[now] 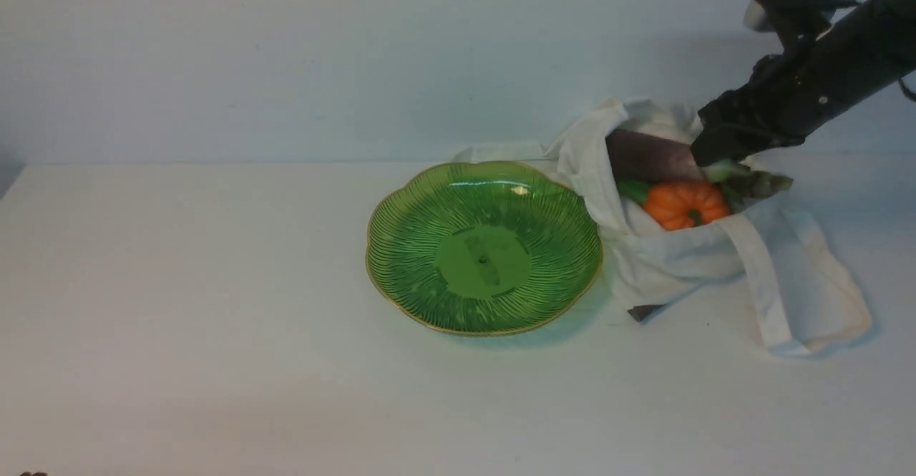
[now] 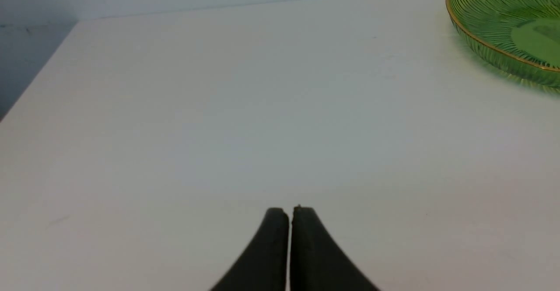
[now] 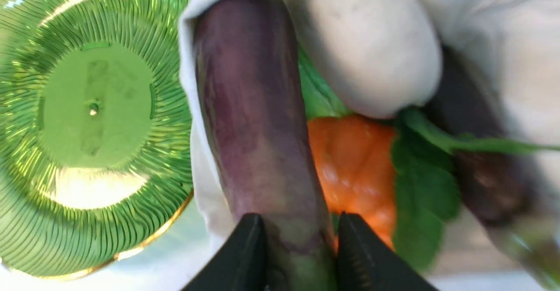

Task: Take vegetables from cloth bag on white table place on plate.
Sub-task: 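Take the eggplant out of the bag and place it on the plate with the right gripper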

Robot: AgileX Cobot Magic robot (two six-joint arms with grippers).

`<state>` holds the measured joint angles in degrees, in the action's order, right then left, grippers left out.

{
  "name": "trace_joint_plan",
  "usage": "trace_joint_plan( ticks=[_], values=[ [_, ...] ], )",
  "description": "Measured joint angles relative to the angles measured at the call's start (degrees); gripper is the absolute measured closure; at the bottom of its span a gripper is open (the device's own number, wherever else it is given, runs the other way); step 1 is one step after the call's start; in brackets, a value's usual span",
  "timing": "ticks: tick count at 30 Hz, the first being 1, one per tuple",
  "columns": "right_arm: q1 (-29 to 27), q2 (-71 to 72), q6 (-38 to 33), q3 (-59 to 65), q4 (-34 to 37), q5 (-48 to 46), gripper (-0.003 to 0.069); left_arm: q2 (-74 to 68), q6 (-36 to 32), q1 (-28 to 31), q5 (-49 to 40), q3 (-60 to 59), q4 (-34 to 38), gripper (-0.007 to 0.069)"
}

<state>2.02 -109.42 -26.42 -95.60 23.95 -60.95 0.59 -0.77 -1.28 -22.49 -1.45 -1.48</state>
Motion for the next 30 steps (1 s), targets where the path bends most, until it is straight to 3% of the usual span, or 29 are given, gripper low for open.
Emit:
trace_joint_plan(
  ticks=[8,11,15,19,22,25,30],
  values=[
    [0.00,10.47,11.18,0.00,-12.19,-7.55,0.0457,0.00,0.00,0.00,0.00,0.00,0.00,0.0629],
    [0.00,14.82,15.83,0.00,-11.82,-8.94,0.0457,0.00,0.00,0.00,0.00,0.00,0.00,0.0629],
    [1.38,17.84,18.50,0.00,-5.25,-8.99,0.0457,0.00,-0.02,0.00,0.00,0.00,0.00,0.0629],
    [6.02,16.90,18.91,-0.07,-1.06,-8.99,0.0457,0.00,-0.02,0.00,0.00,0.00,0.00,0.0629],
    [13.12,12.59,19.02,-0.07,-0.07,-7.37,0.0457,0.00,-0.02,0.00,0.00,0.00,0.00,0.0629],
    [18.46,6.70,19.11,-0.07,-1.80,-2.16,0.0457,0.00,-0.02,0.00,0.00,0.00,0.00,0.0629],
    [22.41,-2.08,19.42,-0.07,-7.50,6.11,0.0457,0.00,-0.02,0.00,0.00,0.00,0.00,0.0629]
  ],
)
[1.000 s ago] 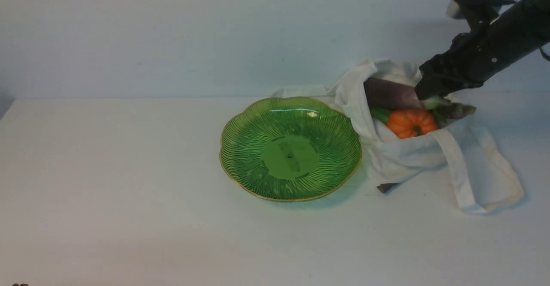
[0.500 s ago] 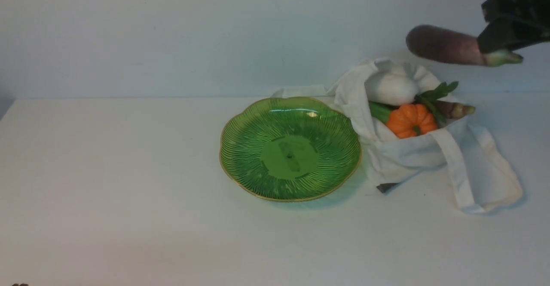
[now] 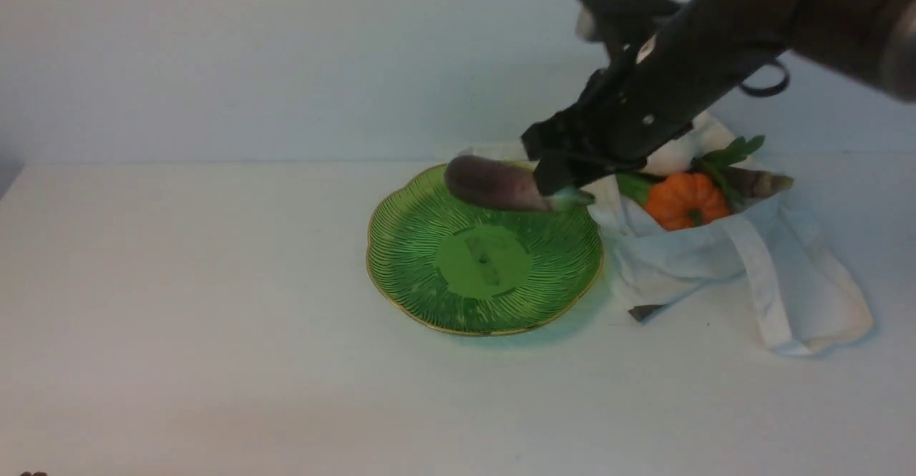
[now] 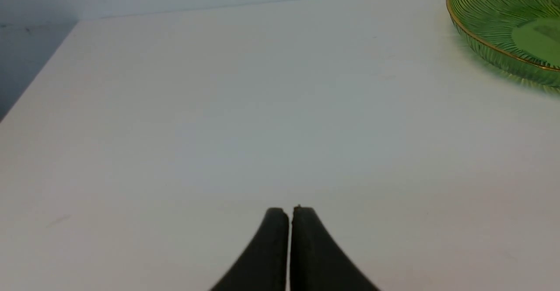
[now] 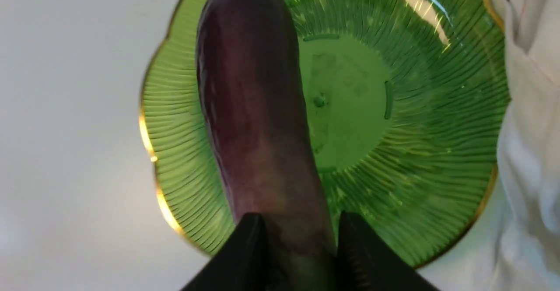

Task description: Take vegetables from cloth bag on white table place on plate.

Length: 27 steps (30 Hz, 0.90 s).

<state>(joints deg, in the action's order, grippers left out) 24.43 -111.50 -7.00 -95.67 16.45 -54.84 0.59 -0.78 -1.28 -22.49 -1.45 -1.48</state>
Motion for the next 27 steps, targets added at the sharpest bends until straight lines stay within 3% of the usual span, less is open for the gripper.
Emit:
trace_joint_plan(
  ticks=[4,7,13,15,17,20,22,25,27],
  values=[
    [0.41,-6.08,1.55,0.05,-4.01,7.02,0.0455,0.00,0.00,0.00,0.00,0.00,0.00,0.0629],
    [0.41,-7.77,2.40,0.05,-6.13,9.08,0.0403,0.00,0.00,0.00,0.00,0.00,0.00,0.0629],
    [0.41,-7.09,3.29,-0.04,-7.42,8.29,0.0167,0.00,0.00,0.00,0.00,0.00,0.00,0.0629],
    [0.41,-6.15,3.45,-0.82,-7.48,3.58,0.0093,0.00,0.00,0.00,0.00,0.00,0.00,0.0629],
    [0.41,-5.28,3.45,-3.18,-7.53,-2.37,0.0068,0.00,0.00,0.00,0.00,0.00,0.00,0.0629],
    [0.41,-4.06,2.98,-7.28,-7.53,-9.71,0.0074,0.00,0.00,0.00,0.00,0.00,0.00,0.0629],
    [0.41,-2.47,2.40,-13.66,-7.47,-14.84,0.0123,0.00,0.00,0.00,0.00,0.00,0.00,0.0629],
    [0.41,0.35,2.29,-17.70,-7.53,-15.54,0.0211,0.00,0.00,0.00,0.05,0.00,0.00,0.0629],
    [0.41,4.87,2.32,-18.96,-7.53,-16.24,0.0334,0.00,0.00,0.00,0.05,0.00,0.00,0.0629]
  ],
)
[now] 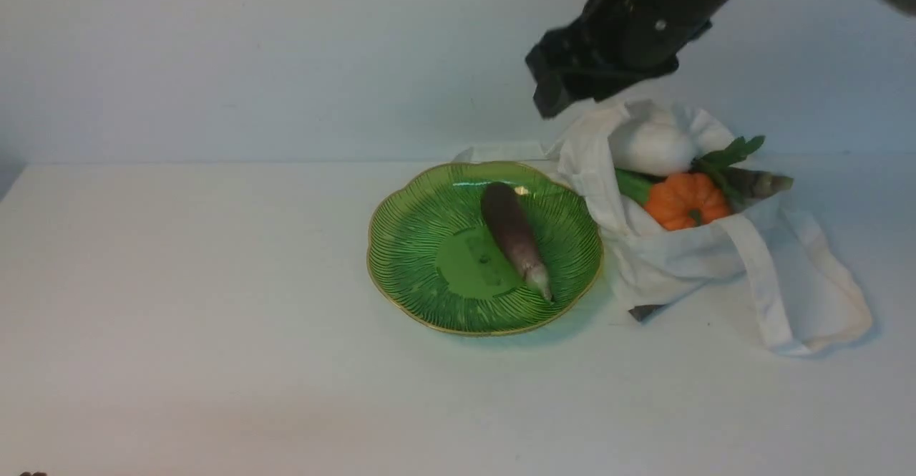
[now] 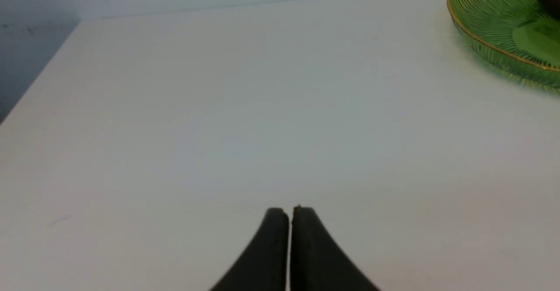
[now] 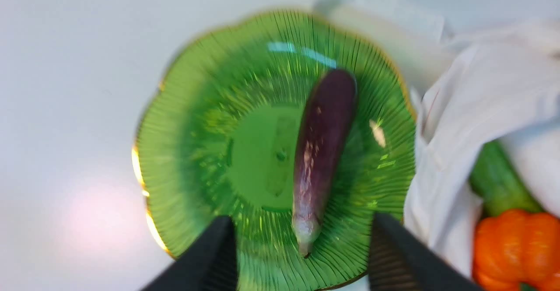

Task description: Take vegetables from cloth bag on white table place on plate.

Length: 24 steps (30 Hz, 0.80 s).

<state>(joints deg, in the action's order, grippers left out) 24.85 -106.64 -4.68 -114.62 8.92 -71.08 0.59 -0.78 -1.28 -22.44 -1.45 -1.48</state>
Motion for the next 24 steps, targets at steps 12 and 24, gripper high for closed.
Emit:
trace_joint_plan(
  ticks=[12,24],
  values=[
    [-0.07,28.84,0.10,16.32,-1.81,-1.29,0.0671,0.00,0.00,0.00,0.00,0.00,0.00,0.0629],
    [-0.17,69.71,2.83,64.04,-2.74,16.29,0.0674,0.00,-0.05,0.00,0.00,0.00,0.00,0.0629]
  ],
)
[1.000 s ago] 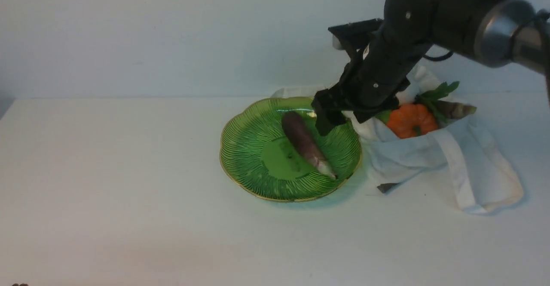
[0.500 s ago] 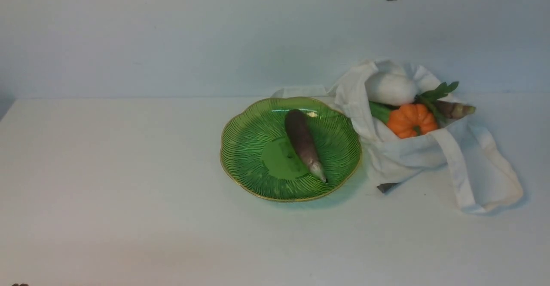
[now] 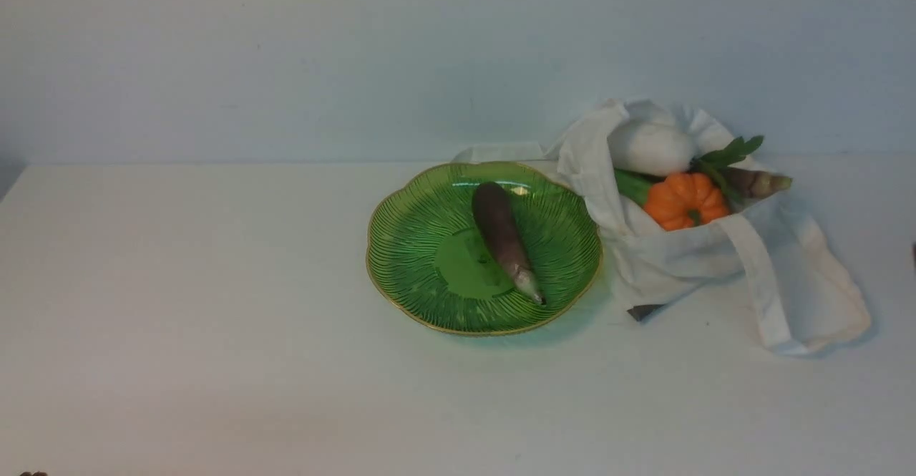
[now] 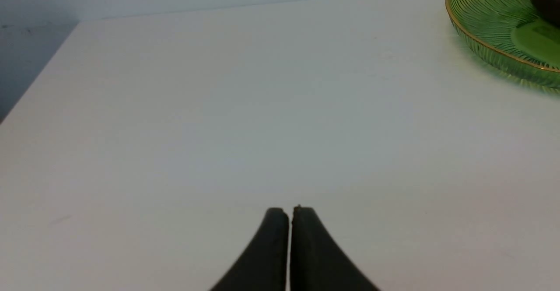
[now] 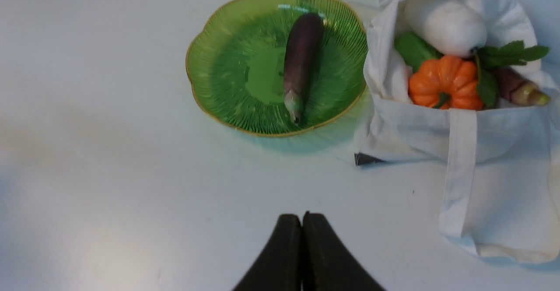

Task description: Take vegetables from cloth bag on white table place on plate.

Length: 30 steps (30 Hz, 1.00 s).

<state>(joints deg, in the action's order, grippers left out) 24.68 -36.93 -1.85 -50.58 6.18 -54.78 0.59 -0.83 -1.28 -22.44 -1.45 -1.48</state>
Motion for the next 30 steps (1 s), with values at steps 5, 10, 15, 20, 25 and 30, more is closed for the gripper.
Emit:
trace_joint_plan(
  ticks=[5,10,15,20,25,30],
  values=[
    [0.00,14.65,-0.19,17.79,0.00,19.44,0.0674,0.00,0.00,0.00,0.00,0.00,0.00,0.0629],
    [0.00,24.41,-0.65,29.57,0.00,34.43,0.0674,0.00,0.00,0.00,0.00,0.00,0.00,0.0629],
    [0.00,27.78,-0.65,34.85,0.00,36.47,0.0674,0.00,0.00,0.00,0.00,0.00,0.00,0.0629],
    [0.00,28.02,-0.65,38.01,-0.06,35.49,0.0674,0.00,0.00,0.00,0.00,0.00,0.00,0.0629],
    [0.00,28.02,-0.65,39.12,-0.06,34.74,0.0674,0.00,0.00,0.00,0.00,0.00,0.00,0.0629],
    [0.00,28.02,-0.65,39.12,-0.19,34.74,0.0674,0.00,0.00,0.00,0.00,0.00,0.00,0.0629]
  ],
)
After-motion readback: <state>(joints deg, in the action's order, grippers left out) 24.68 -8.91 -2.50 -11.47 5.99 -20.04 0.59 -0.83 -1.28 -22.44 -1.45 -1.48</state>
